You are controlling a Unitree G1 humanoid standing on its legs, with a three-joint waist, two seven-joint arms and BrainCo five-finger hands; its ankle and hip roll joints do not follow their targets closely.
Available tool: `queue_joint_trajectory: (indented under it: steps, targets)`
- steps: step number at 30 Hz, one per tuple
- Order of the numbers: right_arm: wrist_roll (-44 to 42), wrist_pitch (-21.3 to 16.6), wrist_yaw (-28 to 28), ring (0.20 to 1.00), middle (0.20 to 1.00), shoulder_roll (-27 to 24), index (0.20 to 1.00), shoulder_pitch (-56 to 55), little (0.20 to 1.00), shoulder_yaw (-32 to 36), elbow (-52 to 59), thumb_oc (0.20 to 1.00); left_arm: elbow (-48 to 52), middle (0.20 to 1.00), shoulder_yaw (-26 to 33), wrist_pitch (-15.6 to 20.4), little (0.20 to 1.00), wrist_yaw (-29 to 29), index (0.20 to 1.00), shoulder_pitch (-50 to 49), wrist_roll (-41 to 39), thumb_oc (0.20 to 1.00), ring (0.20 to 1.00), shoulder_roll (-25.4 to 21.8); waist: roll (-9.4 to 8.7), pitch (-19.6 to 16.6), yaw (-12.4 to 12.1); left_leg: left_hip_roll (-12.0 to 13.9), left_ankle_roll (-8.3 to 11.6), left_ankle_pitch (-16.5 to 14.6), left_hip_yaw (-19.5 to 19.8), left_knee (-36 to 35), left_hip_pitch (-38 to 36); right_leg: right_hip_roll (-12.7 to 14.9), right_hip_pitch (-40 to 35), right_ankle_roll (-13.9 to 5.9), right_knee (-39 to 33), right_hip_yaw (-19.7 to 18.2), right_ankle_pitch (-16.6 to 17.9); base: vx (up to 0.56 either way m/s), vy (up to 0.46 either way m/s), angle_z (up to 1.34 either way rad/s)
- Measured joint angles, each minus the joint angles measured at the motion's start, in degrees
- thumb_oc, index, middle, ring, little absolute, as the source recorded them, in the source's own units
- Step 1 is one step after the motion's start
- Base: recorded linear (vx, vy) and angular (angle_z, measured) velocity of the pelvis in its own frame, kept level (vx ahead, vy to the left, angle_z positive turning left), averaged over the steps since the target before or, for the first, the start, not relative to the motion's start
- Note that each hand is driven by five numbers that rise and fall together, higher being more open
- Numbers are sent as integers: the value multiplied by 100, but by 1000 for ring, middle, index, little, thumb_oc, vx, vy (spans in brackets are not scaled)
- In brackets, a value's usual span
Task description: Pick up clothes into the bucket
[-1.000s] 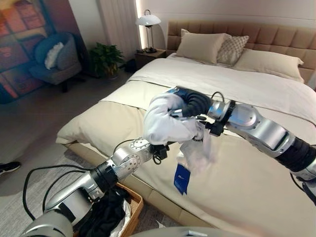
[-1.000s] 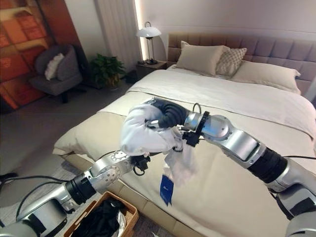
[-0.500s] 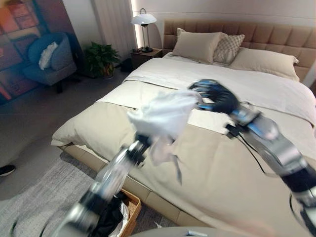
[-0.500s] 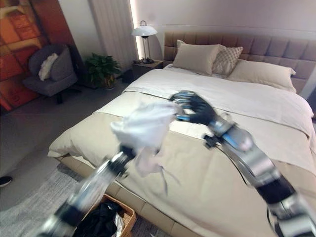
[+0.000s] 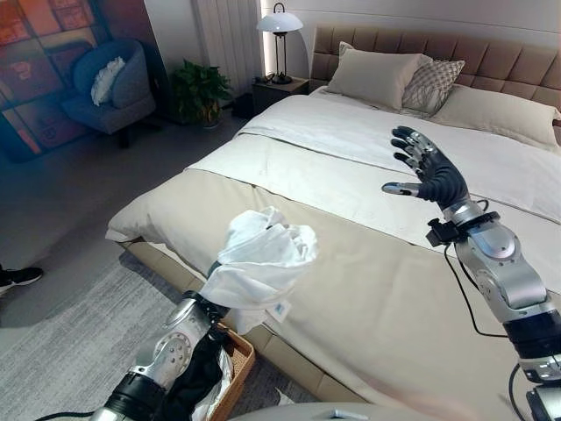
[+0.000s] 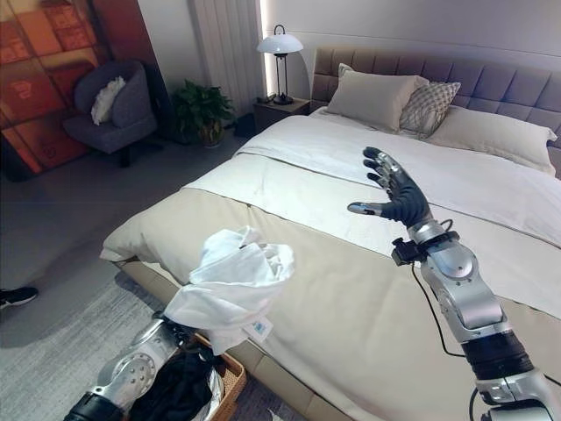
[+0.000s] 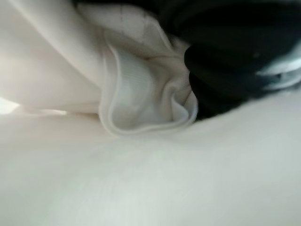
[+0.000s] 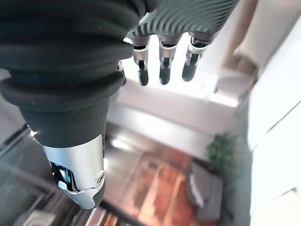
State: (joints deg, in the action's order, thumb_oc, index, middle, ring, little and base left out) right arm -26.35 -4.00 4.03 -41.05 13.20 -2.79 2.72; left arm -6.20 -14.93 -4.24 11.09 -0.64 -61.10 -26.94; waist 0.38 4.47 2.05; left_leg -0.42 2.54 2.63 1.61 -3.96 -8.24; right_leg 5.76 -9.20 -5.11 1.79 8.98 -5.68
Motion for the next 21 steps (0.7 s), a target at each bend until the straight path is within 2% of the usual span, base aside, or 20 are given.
queue_joint_trajectory:
  steps: [3, 6, 8, 9, 12, 14, 17, 19, 21]
  targets:
    - [46, -3, -41, 1000, 1000, 183, 1000, -347, 1000, 267, -84, 1000, -36, 200, 513, 151, 200, -55, 200, -221, 503, 200, 200, -56, 1, 99, -16, -6, 0, 0, 25, 1, -4, -2, -63, -6, -68, 51, 43, -15, 30, 5]
    - [282, 28, -129, 1000, 1000, 697, 1000, -912, 1000, 683, -205, 1000, -129, 200, 1189, 329, 200, -253, 200, -546, 1114, 200, 200, 54, -13, 176, -32, -8, 0, 0, 37, -6, 4, 0, -66, -7, -86, 77, 42, -33, 42, 2]
    - [663, 40, -275, 1000, 1000, 1219, 1000, -1426, 1000, 984, -418, 1000, -259, 200, 1757, 485, 200, -503, 200, -795, 1702, 200, 200, 190, -8, 277, -35, -17, 2, -3, 33, -6, 27, 2, -48, -7, -88, 84, 41, -60, 48, 2]
    - [1297, -8, -472, 1000, 1000, 1324, 1000, -1767, 1000, 991, -898, 1000, -312, 200, 2064, 611, 200, -749, 200, -929, 2400, 200, 200, 235, -18, 318, -27, -24, 4, -5, 26, 18, 130, 10, 71, -8, -33, 80, 41, -101, 41, 0]
    - [1920, 52, -727, 1000, 1000, 1469, 1000, -2278, 1000, 1050, -2042, 1000, -611, 200, 2671, 914, 200, -1253, 200, -968, 3218, 200, 200, 446, -32, 506, -156, -52, 4, -4, 24, 147, 424, 46, 397, -10, 137, 69, 39, -150, 49, -1]
    - [2121, 119, -841, 1000, 1000, 1690, 1000, -2331, 1000, 1069, -2643, 1000, -870, 200, 2911, 996, 200, -1594, 200, -960, 3571, 200, 200, 457, -72, 720, -156, -61, -4, -11, 8, 241, 542, 62, 549, -16, 235, 20, 24, -198, 48, -9]
    - [2410, 10, -968, 1000, 1000, 1729, 1000, -2255, 1000, 845, -3338, 1000, -1003, 200, 3016, 1140, 200, -2116, 200, -932, 4194, 200, 200, 412, -145, 986, -166, -72, 18, -41, -31, 427, 881, 112, 951, -41, 485, -79, -3, -165, 39, -14]
    - [2685, -154, -1023, 1000, 1000, 1635, 1000, -2226, 1000, 575, -4011, 1000, -1128, 200, 2997, 1307, 200, -2429, 200, -871, 4668, 200, 200, 266, -265, 1211, -158, -76, 43, -59, -73, 664, 1217, 129, 1305, -46, 709, -142, -7, -136, 28, -9]
    - [2823, -102, -1047, 1000, 1000, 1612, 1000, -2373, 1000, 439, -4361, 1000, -1310, 200, 3018, 1341, 200, -2746, 200, -747, 4936, 200, 200, 113, -379, 1448, -221, -59, 47, -60, -107, 846, 1563, 122, 1665, -33, 907, -203, 27, -125, 16, -13]
